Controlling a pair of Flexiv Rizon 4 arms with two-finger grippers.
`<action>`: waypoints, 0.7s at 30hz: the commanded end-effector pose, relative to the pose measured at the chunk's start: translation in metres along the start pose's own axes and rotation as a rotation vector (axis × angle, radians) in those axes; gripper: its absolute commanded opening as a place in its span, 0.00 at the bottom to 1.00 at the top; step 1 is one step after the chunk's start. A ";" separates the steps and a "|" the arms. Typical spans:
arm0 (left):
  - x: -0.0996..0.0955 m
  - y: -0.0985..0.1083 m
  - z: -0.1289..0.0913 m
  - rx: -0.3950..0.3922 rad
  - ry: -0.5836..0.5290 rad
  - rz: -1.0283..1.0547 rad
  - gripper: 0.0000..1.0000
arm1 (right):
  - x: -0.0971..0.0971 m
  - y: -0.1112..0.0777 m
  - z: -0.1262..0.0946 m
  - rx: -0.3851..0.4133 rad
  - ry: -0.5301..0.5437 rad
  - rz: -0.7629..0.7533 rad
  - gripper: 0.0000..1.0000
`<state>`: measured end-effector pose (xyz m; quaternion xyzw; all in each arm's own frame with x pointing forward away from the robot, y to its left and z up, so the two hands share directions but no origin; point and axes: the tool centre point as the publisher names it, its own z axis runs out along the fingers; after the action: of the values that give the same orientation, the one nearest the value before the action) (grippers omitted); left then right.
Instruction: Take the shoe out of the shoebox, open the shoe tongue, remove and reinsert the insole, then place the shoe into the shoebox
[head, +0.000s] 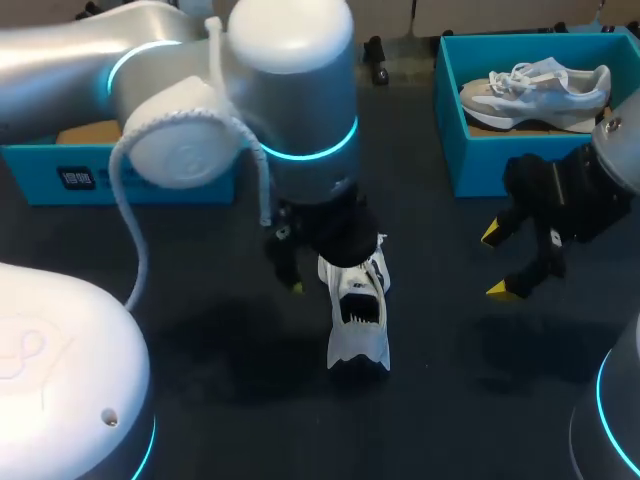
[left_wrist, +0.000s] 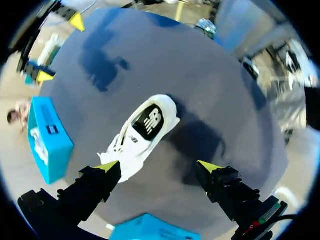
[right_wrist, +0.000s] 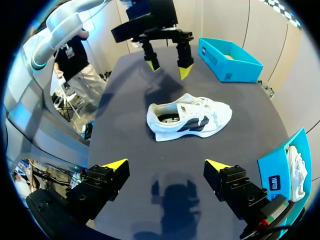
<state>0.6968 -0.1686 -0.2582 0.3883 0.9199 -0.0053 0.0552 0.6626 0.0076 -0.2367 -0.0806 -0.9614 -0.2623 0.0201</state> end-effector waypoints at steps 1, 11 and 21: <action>-0.005 -0.011 0.010 0.112 0.157 -0.639 1.00 | 0.001 -0.001 0.001 0.000 -0.002 0.000 1.00; 0.008 -0.019 0.015 0.220 0.141 -0.865 1.00 | 0.001 -0.001 0.001 0.000 -0.002 0.000 1.00; 0.012 -0.023 0.016 0.182 0.114 -0.856 1.00 | 0.001 -0.001 0.001 0.000 -0.002 0.000 1.00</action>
<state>0.6744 -0.1829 -0.2738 0.0468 0.9961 -0.0675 -0.0313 0.6625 0.0076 -0.2366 -0.0805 -0.9614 -0.2623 0.0202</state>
